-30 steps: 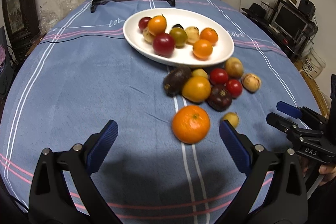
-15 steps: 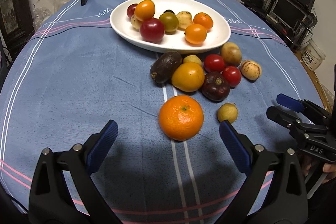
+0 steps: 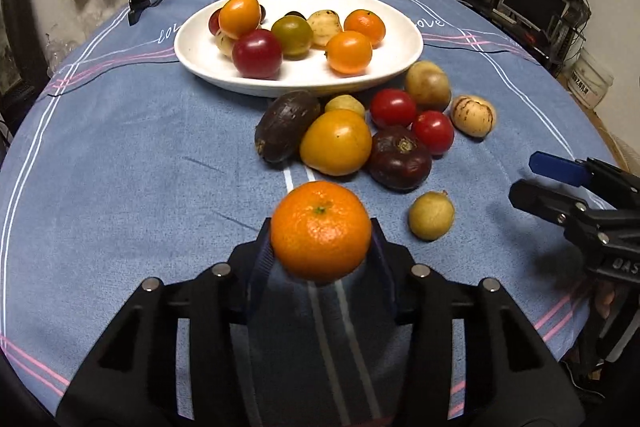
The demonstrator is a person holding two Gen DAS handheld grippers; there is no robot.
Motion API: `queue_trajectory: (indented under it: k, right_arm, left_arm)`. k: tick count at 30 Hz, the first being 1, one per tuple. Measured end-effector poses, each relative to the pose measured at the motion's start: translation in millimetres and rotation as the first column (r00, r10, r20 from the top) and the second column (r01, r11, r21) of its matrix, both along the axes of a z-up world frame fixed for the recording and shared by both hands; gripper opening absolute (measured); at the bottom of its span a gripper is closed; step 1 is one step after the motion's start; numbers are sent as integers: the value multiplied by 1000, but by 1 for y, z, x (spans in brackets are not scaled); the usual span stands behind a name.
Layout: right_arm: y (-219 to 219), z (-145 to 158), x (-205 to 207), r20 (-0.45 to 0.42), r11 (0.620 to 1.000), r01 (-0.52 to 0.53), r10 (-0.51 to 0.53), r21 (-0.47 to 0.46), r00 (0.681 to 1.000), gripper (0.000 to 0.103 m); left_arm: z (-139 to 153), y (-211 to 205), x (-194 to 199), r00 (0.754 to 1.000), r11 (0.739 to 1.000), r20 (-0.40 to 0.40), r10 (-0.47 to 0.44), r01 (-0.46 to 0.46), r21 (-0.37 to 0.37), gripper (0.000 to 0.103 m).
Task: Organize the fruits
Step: 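Grasp a tangerine with the left tool while the right tool grasps a striped pale fruit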
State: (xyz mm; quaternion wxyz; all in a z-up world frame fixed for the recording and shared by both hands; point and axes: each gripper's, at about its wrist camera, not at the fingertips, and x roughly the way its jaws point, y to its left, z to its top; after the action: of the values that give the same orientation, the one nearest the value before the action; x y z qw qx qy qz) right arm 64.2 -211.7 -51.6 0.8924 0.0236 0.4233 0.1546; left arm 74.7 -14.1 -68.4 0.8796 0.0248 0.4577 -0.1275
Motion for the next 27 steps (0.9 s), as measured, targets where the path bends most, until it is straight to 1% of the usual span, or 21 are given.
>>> queue_trajectory:
  k: [2, 4, 5, 7, 9, 10, 15, 16, 17, 18, 20, 22, 27]
  right_arm:
    - [2, 1, 6, 3, 1000, 5, -4, -27, 1000, 66]
    - [8, -1, 13, -6, 995, -4, 3, -95, 1000, 66]
    - [11, -2, 16, 0, 989, 4, -4, -146, 1000, 66]
    - [15, -3, 22, 3, 982, 2, -1, -188, 1000, 66]
    - [16, -6, 29, -18, 984, -12, 9, -179, 1000, 66]
    - [15, -7, 34, -24, 982, 1, -6, -187, 1000, 66]
    - [17, -5, 49, -22, 985, 5, -9, -175, 1000, 65]
    - [18, -4, 51, -17, 983, 12, -15, -182, 1000, 61]
    - [19, -4, 55, -15, 982, 21, -24, -189, 1000, 49]
    - [20, -4, 58, -17, 981, 28, -32, -193, 999, 45]
    - [23, -4, 61, -13, 979, 30, -33, -202, 999, 42]
    - [24, -5, 62, -9, 977, 35, -38, -210, 999, 42]
    - [17, -3, 58, -11, 983, 39, -42, -181, 999, 40]
  left_arm:
    - [1, 3, 0, 1000, 1000, -4, 5, -5, -3, 46]
    - [2, 6, 0, 1000, 1000, -5, 7, -7, -8, 46]
    - [2, 7, -1, 1000, 1000, -3, 9, -9, -9, 46]
    - [3, 9, -1, 1000, 1000, -2, 14, -14, -12, 46]
    - [3, 13, -1, 1000, 1000, -11, 17, -18, -24, 46]
    - [3, 14, -1, 1000, 999, -14, 19, -19, -28, 46]
    - [2, 19, 1, 1000, 999, -25, 18, -19, -44, 46]
    - [2, 19, 1, 999, 999, -26, 18, -19, -45, 46]
    - [2, 20, 1, 999, 999, -27, 18, -19, -47, 46]
    - [1, 21, 2, 999, 999, -27, 20, -21, -48, 46]
    - [1, 21, 3, 999, 998, -29, 20, -22, -52, 46]
    - [2, 21, 3, 999, 998, -31, 20, -21, -54, 46]
    - [2, 22, 3, 999, 998, -33, 22, -24, -54, 46]
